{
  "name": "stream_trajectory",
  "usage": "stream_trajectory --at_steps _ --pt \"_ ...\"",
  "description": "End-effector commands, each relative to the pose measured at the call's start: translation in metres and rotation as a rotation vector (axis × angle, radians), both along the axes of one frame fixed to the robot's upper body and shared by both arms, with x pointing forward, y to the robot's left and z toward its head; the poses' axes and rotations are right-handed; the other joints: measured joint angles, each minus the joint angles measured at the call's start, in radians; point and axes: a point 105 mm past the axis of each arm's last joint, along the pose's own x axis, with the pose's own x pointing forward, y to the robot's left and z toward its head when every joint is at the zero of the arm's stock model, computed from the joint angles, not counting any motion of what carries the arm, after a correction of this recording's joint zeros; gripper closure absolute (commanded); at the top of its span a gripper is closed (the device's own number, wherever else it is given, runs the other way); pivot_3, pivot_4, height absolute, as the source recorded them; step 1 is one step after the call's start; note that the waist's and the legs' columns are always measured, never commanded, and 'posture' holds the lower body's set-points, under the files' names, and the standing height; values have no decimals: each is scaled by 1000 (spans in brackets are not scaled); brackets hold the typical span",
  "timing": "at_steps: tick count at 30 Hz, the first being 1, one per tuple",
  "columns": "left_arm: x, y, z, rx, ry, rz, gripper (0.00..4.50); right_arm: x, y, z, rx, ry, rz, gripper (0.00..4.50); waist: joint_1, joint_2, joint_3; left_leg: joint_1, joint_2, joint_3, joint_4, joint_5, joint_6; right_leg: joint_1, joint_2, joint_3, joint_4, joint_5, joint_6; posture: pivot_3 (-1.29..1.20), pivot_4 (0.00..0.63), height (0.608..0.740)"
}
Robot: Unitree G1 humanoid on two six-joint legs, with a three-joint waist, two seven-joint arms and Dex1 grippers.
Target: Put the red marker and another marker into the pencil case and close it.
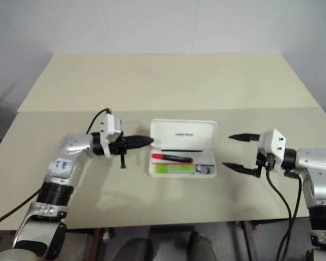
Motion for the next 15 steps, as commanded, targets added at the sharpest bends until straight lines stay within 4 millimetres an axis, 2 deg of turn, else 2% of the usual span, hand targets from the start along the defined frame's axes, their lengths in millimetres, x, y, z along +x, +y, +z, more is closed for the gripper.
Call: stream_trajectory --at_steps 1,9,15 --pt "7 10 7 -33 -35 103 4454 0 0 11 16 -54 -4 0 2 0 0 0 0 0 0 0 0 0 0 0 0 0 0 0 150 740" --pt "39 28 -8 -41 10 380 4454 2 1 12 14 -61 -1 0 2 0 0 0 0 0 0 0 0 0 0 0 0 0 0 0 150 740" --pt "59 8 -5 -41 3 379 4454 4 3 13 13 -66 4 0 7 0 0 0 -1 0 1 0 0 0 0 0 0 0 0 0 150 740"
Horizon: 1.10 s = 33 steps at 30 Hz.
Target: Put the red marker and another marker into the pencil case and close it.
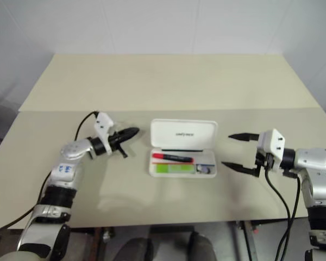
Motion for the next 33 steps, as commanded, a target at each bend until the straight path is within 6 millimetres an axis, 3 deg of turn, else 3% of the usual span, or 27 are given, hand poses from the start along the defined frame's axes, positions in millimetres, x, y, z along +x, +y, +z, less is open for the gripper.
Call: stream_trajectory --at_steps 1,7,14,19,23,33 --pt "7 -20 17 7 -69 -46 4454 1 1 9 4 -47 4 0 0 0 0 0 0 0 0 0 0 0 0 0 0 0 0 0 150 740" --pt "0 -50 37 -12 -129 -205 4454 0 1 5 8 -41 4 0 -5 0 0 0 0 0 -1 0 0 0 0 -1 0 0 0 0 150 740" --pt "-23 -44 39 57 -130 -343 4454 0 1 3 11 -36 5 0 -6 0 0 0 0 1 0 0 0 0 0 -1 0 0 0 0 150 740" --pt "-40 -55 38 147 -128 -479 4454 0 0 6 43 -42 -8 0 0 0 0 0 0 1 1 0 0 0 0 0 0 0 0 0 150 740" --pt "-62 -78 28 200 -104 -640 4454 6 -3 36 205 -57 -67 0 -1 0 0 -1 0 0 1 0 0 0 0 0 0 0 0 0 150 740" --pt "-79 -99 3 303 -15 -769 4454 -6 -2 52 208 -1 -75 0 1 0 0 -1 0 0 0 0 0 0 0 0 0 0 0 0 150 740"
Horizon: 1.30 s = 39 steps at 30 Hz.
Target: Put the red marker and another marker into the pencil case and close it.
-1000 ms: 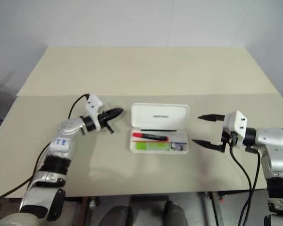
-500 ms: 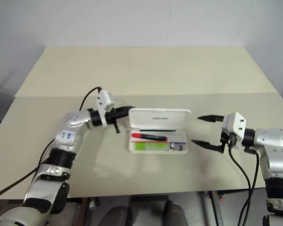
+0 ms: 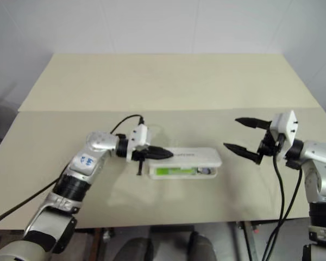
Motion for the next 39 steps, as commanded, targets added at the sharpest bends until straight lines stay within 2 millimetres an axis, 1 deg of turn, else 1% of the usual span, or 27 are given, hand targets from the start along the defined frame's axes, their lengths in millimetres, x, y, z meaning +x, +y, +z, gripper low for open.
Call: stream_trajectory --at_steps 1,7,10,15,20,23,29,30,31,32,34,37,38,39 --pt "-4 -10 -2 44 -4 -30 4454 -12 -3 13 -24 -11 6 0 1 0 0 0 0 0 0 0 0 0 0 0 0 0 0 0 150 740" --pt "-5 -19 -21 138 37 1 4454 -33 -8 -8 -167 101 58 0 7 0 0 0 0 0 0 0 1 0 0 0 0 0 0 0 150 740" --pt "-6 -19 -26 153 48 12 4454 -40 -10 -16 -209 151 77 0 8 0 0 0 0 0 0 0 1 0 0 0 0 0 0 0 150 740" --pt "-3 -26 -34 188 34 84 4454 -39 -7 -16 -192 150 82 0 12 0 0 2 0 0 1 0 1 2 0 1 0 0 0 0 150 740" --pt "-1 -29 -32 192 17 118 4454 -37 0 -16 -174 143 94 0 17 -1 0 3 0 -1 1 0 1 2 0 1 0 0 0 0 150 740" --pt "-2 -28 -28 171 17 137 4454 -34 3 -15 -167 140 101 0 17 -1 0 2 0 -1 1 0 1 2 0 1 0 0 0 0 150 740" --pt "3 -7 10 -54 0 255 4454 -19 13 -17 -165 124 139 0 9 -1 0 2 0 -1 1 0 1 1 0 1 0 0 0 0 150 740" --pt "7 -2 20 -120 -29 301 4454 -17 14 -18 -164 122 142 0 7 -1 0 2 0 -1 1 0 1 1 0 1 0 0 0 0 150 740" --pt "11 7 32 -201 -46 348 4454 -14 14 -18 -169 117 149 0 6 -1 0 1 0 -1 1 0 1 1 0 1 0 0 0 0 150 740" --pt "12 18 40 -255 -59 380 4454 -12 16 -19 -176 111 157 0 4 -1 0 1 0 -2 1 0 1 1 0 1 0 0 0 0 150 740" --pt "13 28 46 -301 -76 423 4454 -7 14 -19 -184 100 160 0 4 -1 0 0 0 -3 1 0 1 1 0 1 0 0 0 0 150 740" --pt "5 64 47 -350 -53 491 4454 1 15 -17 -192 57 152 0 -5 -1 0 1 0 -3 0 0 1 1 -1 0 0 0 0 0 150 740" --pt "-1 79 46 -371 -49 512 4287 2 13 -17 -189 51 147 0 -6 0 0 1 0 -2 0 0 1 0 -1 0 0 0 0 0 150 740" --pt "-4 85 45 -383 -49 524 4064 5 10 -17 -186 51 141 0 -8 -1 0 1 0 -3 -1 0 1 0 -1 0 0 0 0 0 150 740"
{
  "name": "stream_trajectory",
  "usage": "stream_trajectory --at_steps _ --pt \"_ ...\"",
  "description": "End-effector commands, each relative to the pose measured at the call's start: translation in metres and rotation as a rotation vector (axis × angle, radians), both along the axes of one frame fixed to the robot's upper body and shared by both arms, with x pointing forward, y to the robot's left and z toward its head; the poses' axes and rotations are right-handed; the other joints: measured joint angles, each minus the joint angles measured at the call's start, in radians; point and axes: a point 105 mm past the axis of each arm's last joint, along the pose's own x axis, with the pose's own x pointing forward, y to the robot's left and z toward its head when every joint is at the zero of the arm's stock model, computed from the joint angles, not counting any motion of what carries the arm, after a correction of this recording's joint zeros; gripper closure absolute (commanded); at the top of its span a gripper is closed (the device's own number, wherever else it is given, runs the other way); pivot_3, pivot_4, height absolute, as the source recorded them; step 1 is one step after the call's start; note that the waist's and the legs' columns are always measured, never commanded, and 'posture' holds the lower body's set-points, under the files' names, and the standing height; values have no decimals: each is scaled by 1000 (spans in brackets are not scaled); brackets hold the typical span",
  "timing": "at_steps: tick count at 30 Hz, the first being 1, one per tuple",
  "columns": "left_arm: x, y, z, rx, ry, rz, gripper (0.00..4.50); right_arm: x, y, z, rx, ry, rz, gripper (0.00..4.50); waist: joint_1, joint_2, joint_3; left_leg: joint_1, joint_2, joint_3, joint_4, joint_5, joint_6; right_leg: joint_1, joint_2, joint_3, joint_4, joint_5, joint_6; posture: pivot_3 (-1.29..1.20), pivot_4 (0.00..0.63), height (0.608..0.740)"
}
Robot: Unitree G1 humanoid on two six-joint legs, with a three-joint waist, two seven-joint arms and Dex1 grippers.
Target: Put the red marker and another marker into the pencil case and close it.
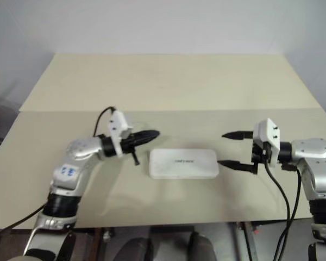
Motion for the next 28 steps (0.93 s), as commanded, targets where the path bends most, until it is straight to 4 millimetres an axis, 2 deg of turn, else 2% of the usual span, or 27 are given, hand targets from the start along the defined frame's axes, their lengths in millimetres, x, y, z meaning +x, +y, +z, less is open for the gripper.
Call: stream_trajectory --at_steps 1,4,9,12,13,16,21,28 --pt "-22 33 6 -44 -41 2 3894 4 -5 5 -5 -52 2 0 -2 0 0 0 0 0 0 0 0 0 0 0 0 0 0 0 150 740" --pt "-39 52 -9 9 -21 -36 2879 4 -8 4 -8 -59 3 0 -3 0 0 0 0 1 -1 0 0 -1 0 0 0 0 0 0 150 740" --pt "-58 74 -17 -13 -31 -48 1168 6 -9 2 2 -76 1 0 3 0 0 -1 0 0 1 -1 -1 0 -1 0 -1 0 0 0 150 740" --pt "-55 72 -13 -22 -57 -48 218 6 -13 2 4 -82 -7 0 2 0 0 0 0 0 1 -1 -1 0 -1 0 0 0 0 0 150 740" --pt "-54 71 -13 -21 -56 -47 23 6 -14 2 4 -84 -8 0 2 1 0 0 0 0 1 -1 -1 0 -1 0 0 0 0 0 150 740" --pt "-49 64 -8 -18 -73 -56 23 7 -20 4 3 -88 -14 0 0 0 0 1 0 1 1 -1 -1 0 0 0 1 0 0 0 150 740" --pt "-31 66 2 -4 -138 -5 23 6 -20 1 -12 -97 -19 0 -1 1 0 1 0 1 0 -1 -1 0 0 0 1 0 0 0 150 740" --pt "-34 55 14 -59 -152 -44 23 19 -9 -7 23 -116 -43 0 -2 0 0 1 0 2 0 -1 -1 0 0 0 0 0 0 0 150 740"
